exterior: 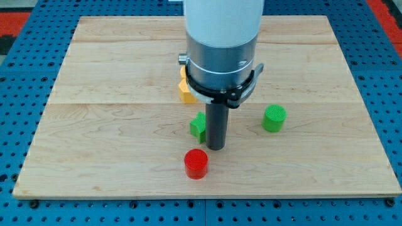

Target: Push the green star below the yellow hexagon

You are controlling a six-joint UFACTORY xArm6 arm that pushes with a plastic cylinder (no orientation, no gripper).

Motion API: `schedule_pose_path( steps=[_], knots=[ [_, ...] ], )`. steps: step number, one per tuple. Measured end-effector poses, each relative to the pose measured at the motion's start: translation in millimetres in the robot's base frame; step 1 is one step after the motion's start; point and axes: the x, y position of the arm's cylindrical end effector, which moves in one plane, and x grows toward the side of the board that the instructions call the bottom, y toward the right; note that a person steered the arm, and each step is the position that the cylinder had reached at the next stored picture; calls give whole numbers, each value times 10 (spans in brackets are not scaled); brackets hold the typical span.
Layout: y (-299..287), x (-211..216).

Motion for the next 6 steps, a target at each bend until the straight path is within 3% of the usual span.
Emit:
schedule_pose_path(
  steps=[1, 2, 4, 6],
  knots=[
    [-552, -58],
    [-549, -92],
    [14, 37],
    [-98, -346]
  ],
)
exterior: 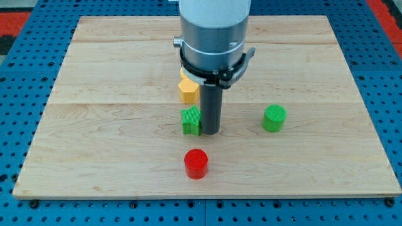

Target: Push the green star below the yellow hexagon

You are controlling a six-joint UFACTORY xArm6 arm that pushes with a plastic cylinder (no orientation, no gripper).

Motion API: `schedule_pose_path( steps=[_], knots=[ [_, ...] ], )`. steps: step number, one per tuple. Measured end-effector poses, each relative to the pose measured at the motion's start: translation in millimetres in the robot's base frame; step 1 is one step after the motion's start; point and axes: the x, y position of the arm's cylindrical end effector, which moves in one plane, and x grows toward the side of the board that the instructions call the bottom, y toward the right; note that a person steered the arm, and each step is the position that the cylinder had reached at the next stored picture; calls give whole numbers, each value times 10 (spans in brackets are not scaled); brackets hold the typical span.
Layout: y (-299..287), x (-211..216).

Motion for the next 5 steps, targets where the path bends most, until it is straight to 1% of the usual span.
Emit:
schedule_pose_path(
  steps=[1, 2, 3, 5],
  knots=[
    [69, 45],
    [113, 490],
    [-212, 361],
    [-310, -60]
  ],
)
